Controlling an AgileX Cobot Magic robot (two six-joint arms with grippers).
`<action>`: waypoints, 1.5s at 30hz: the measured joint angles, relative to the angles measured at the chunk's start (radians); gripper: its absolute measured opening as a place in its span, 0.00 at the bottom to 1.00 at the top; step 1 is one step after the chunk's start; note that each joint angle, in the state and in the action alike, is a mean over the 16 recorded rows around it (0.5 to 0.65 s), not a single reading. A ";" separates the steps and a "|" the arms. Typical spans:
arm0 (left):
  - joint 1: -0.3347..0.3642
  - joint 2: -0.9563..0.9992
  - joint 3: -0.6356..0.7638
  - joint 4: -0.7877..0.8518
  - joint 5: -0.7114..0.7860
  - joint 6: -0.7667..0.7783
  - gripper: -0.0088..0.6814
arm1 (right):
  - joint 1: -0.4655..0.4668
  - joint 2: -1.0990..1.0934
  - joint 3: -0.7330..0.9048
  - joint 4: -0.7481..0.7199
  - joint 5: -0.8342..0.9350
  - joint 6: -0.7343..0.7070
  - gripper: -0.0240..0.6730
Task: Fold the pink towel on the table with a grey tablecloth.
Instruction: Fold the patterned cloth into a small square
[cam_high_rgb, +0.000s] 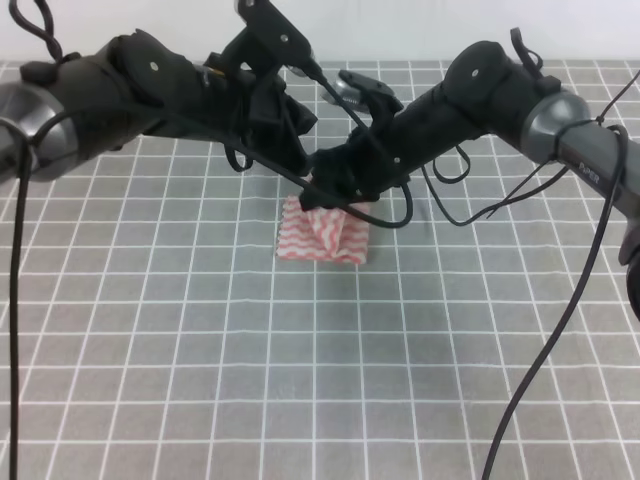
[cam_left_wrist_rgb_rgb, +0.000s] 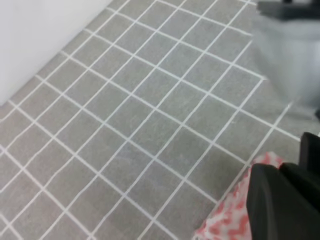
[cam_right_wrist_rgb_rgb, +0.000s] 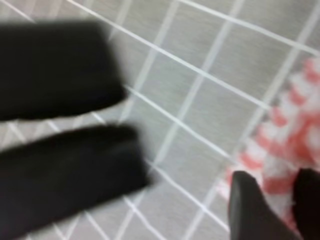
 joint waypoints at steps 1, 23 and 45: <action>0.002 0.000 0.000 0.001 0.000 -0.001 0.02 | 0.000 0.001 0.000 0.016 0.001 -0.008 0.28; 0.051 0.001 0.000 0.001 0.001 -0.018 0.02 | -0.029 0.001 -0.020 0.018 0.046 -0.075 0.10; 0.055 0.000 0.000 0.001 0.007 -0.018 0.02 | 0.031 0.062 -0.022 -0.032 0.044 -0.070 0.01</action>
